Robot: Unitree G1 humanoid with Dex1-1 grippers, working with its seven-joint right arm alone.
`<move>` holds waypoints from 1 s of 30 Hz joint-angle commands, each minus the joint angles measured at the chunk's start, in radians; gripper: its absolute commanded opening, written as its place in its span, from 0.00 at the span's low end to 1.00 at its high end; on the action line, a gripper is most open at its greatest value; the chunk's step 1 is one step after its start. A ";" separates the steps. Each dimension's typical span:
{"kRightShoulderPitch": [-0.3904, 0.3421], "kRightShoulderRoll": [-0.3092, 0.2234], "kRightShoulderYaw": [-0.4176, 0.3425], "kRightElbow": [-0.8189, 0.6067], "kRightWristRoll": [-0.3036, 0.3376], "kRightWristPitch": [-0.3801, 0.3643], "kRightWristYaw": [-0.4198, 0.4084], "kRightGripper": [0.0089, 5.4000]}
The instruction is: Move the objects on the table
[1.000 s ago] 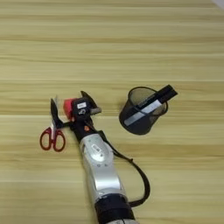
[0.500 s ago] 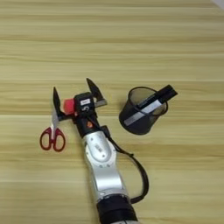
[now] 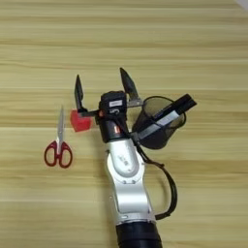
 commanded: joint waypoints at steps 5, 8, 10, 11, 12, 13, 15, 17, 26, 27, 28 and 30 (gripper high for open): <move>-0.004 -0.102 -0.172 -0.203 0.087 0.101 -0.008 1.00; -0.006 -0.150 -0.251 -0.216 0.122 0.133 -0.006 1.00; -0.015 -0.182 -0.307 -0.219 0.151 0.156 -0.007 1.00; -0.019 -0.201 -0.338 -0.219 0.162 0.165 -0.010 1.00; -0.023 -0.216 -0.363 -0.220 0.172 0.173 -0.012 1.00; -0.026 -0.232 -0.391 -0.218 0.182 0.180 -0.016 1.00; -0.031 -0.255 -0.435 -0.208 0.189 0.191 -0.027 1.00; -0.037 -0.272 -0.483 -0.185 0.192 0.217 -0.055 1.00; -0.062 -0.308 -0.578 -0.018 0.203 0.280 -0.124 1.00; -0.066 -0.317 -0.584 0.008 0.210 0.288 -0.120 1.00; -0.070 -0.326 -0.593 0.037 0.221 0.302 -0.115 1.00; -0.075 -0.343 -0.601 0.084 0.232 0.326 -0.111 1.00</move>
